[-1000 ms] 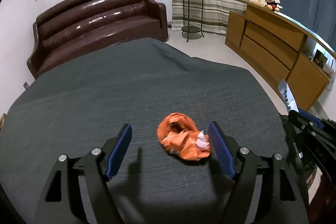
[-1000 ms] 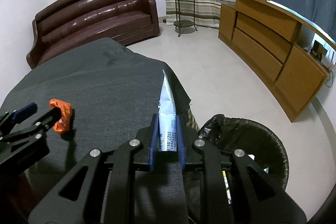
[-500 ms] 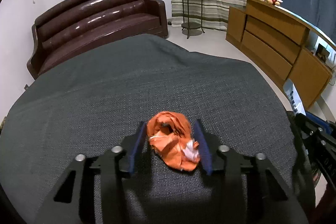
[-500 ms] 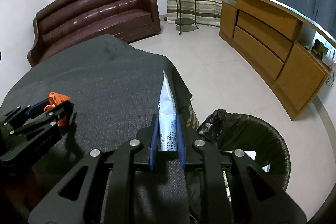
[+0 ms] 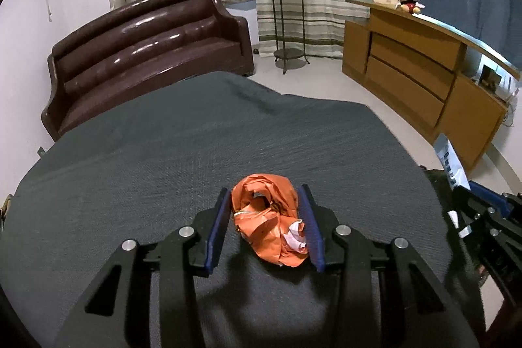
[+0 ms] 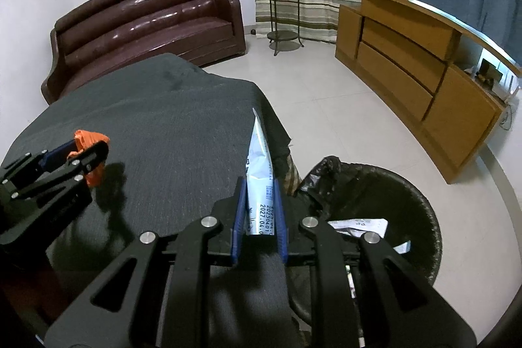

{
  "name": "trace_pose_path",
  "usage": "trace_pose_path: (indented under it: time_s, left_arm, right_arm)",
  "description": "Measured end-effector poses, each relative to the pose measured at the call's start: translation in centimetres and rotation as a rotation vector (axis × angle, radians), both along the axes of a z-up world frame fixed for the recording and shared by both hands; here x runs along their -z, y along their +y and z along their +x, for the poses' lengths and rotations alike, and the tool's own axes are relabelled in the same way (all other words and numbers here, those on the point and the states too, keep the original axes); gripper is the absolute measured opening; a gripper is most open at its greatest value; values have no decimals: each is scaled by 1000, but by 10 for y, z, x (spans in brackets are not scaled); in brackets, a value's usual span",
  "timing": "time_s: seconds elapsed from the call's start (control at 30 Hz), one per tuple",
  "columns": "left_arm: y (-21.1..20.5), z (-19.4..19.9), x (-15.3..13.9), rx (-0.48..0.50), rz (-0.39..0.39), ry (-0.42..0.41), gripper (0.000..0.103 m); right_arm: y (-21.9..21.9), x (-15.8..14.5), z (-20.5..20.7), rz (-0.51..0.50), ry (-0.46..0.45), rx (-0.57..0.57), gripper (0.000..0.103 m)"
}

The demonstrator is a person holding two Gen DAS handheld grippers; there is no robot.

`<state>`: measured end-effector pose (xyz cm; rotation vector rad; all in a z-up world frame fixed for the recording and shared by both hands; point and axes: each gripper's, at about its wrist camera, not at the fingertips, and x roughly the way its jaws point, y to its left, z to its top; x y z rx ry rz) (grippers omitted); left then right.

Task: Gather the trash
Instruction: 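Carry the orange bag and blue-white packet over the bin and open both tools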

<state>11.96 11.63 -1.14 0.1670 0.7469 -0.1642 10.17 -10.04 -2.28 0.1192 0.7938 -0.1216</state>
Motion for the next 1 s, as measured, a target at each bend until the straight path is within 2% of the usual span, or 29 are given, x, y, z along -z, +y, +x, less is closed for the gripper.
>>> trace_pose_path:
  time_s: [0.27, 0.5, 0.87, 0.97, 1.0]
  left_arm:
    - [-26, -21, -10, 57, -23, -23, 42]
    - [-69, -35, -13, 138, -32, -42, 42]
    - [-135, -39, -11, 237, -21, -69, 43]
    - [-144, -37, -8, 242, -11, -69, 52]
    - [-146, -37, -8, 246, -11, -69, 54]
  right_arm:
    - [-18, -9, -37, -31, -25, 50, 17]
    - [-49, -15, -61, -48, -38, 123, 17]
    - [-89, -12, -72, -45, -42, 216, 17]
    - [-97, -9, -71, -42, -42, 241, 20]
    - [-98, -8, -71, -39, -41, 247, 24]
